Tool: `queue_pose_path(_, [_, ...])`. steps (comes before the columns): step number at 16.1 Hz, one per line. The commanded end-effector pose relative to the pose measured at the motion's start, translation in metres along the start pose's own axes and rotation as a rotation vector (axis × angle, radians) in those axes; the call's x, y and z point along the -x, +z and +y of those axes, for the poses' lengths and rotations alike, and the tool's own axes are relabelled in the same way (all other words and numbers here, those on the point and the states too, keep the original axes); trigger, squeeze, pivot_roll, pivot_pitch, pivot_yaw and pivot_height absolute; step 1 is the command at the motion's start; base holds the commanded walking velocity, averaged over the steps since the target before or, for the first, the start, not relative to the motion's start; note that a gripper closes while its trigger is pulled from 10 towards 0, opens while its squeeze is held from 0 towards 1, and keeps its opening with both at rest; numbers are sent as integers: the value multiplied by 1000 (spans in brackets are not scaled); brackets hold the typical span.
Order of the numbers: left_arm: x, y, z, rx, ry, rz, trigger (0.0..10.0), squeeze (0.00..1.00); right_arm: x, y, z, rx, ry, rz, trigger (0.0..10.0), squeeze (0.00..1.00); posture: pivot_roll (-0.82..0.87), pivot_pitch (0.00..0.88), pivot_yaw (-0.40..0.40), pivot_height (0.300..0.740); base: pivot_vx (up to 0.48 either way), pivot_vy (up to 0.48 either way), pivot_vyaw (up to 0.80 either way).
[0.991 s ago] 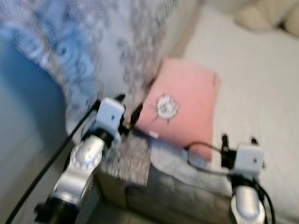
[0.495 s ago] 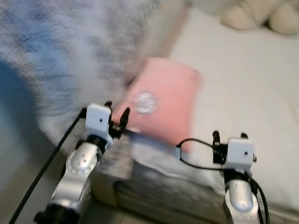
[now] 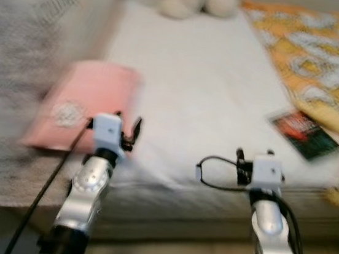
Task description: Clean up the room
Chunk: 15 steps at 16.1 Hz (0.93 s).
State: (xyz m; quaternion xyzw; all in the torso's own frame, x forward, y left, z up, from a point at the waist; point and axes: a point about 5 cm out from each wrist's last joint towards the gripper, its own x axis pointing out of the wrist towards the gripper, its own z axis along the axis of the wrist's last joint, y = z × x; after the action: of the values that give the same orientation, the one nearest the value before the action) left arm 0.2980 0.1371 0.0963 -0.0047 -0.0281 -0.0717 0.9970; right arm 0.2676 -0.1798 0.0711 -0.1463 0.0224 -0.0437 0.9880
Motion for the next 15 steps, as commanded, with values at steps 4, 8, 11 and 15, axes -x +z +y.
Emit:
queue_pose_path(4, [-3, 1, 11, -23, 74, 24, 10000, 0, -11, 10, 7, -41, 52, -24, 10000, 1000, -172, 0, 67, 740, 0, -469, 0])
queue_pose_path(8, [7, -14, 22, 29, 184, 86, 10000, 1000, -7, 10, 2, -86, 30, -38, 10000, 1000, -174, 0, 62, 740, 0, -469, 0])
queue_pose_path(11, [2, -10, 17, -10, 174, 72, 10000, 1000, -5, 11, -1, -85, 30, -73, 10000, 1000, -176, 0, 62, 740, 0, -470, 196])
queue_pose_path(15, [-7, -8, 14, -19, 162, 79, 10000, 1000, -9, 5, -7, -115, 17, -47, 10000, 1000, -186, 0, 69, 740, 0, -469, 342])
